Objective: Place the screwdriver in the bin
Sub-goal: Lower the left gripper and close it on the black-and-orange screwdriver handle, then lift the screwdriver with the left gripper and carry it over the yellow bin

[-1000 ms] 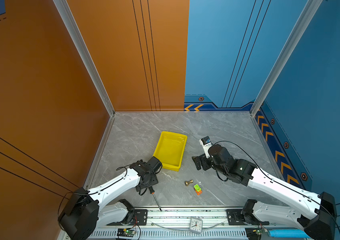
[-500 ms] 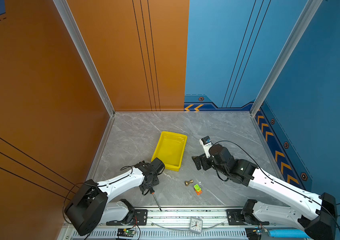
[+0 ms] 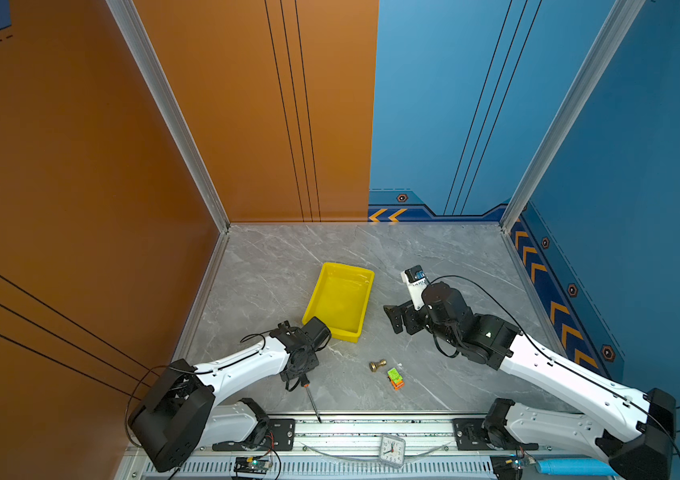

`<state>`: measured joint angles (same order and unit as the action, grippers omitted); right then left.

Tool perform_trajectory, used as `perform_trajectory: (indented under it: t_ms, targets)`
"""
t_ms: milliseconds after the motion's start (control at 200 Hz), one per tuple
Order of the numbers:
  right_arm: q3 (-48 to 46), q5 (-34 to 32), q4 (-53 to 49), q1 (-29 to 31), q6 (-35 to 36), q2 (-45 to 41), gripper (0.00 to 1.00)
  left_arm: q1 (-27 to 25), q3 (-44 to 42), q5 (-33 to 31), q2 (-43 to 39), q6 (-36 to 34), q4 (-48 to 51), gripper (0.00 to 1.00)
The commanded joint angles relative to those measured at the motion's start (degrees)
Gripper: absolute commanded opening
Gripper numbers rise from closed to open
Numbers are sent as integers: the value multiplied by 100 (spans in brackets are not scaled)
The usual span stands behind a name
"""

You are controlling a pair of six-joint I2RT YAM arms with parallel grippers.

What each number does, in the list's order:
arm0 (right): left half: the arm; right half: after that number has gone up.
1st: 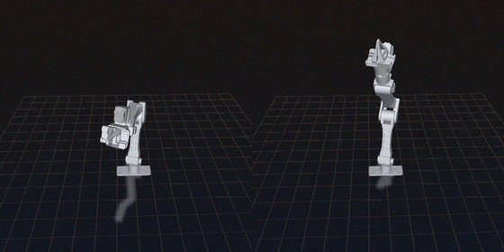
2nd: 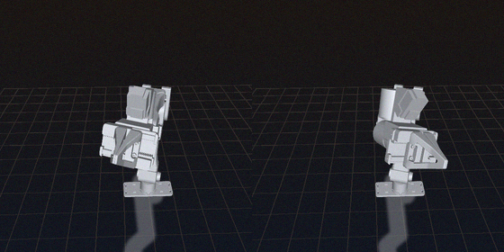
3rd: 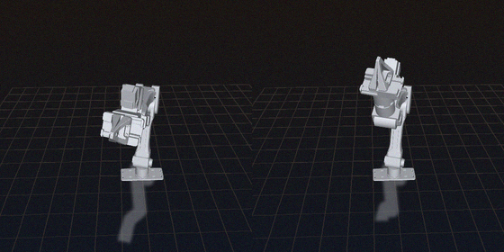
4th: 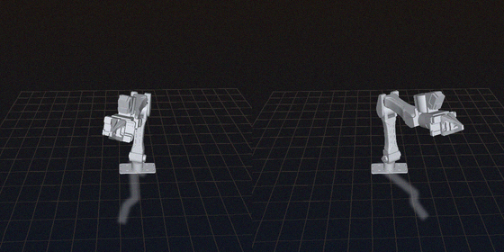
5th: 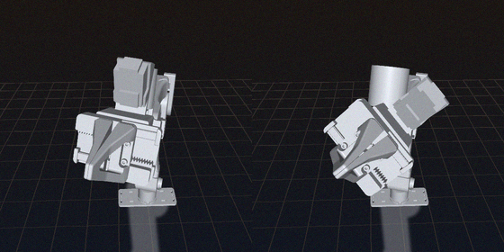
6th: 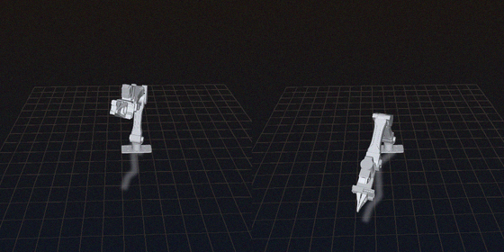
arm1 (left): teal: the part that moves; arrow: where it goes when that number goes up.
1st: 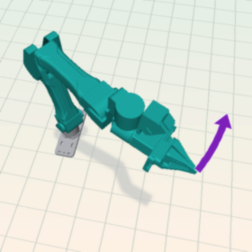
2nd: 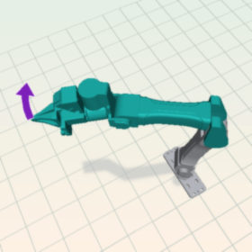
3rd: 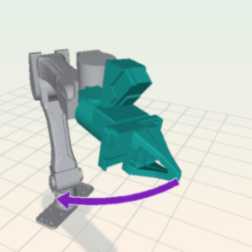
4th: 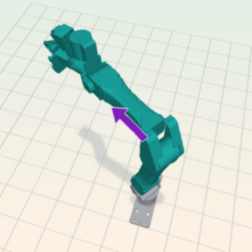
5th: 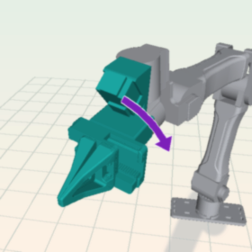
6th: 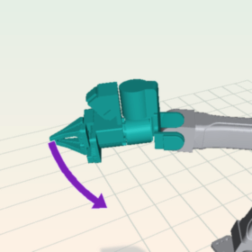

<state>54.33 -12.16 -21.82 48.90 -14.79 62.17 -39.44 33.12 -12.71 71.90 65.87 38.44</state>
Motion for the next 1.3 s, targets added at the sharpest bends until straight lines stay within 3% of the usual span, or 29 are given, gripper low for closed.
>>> perform_trajectory:
  t_ms: [0,300,671,1191,1296]
  targets:
    - [132,48,-18,-84,102,24,100,31,170,-285,-194,-97,185,7]
    - [208,178,-42,-457,147,-23,100,572,820,-650,-607,-703,880,2]
    - [480,326,-45,-776,167,162,100,1438,1831,-579,-557,-1799,1149,0]
    - [905,336,-68,-830,40,582,100,1629,3635,-441,285,-3078,1260,0]
    - [906,412,-79,-1079,-28,650,100,1551,4123,-417,618,-3426,1254,0]
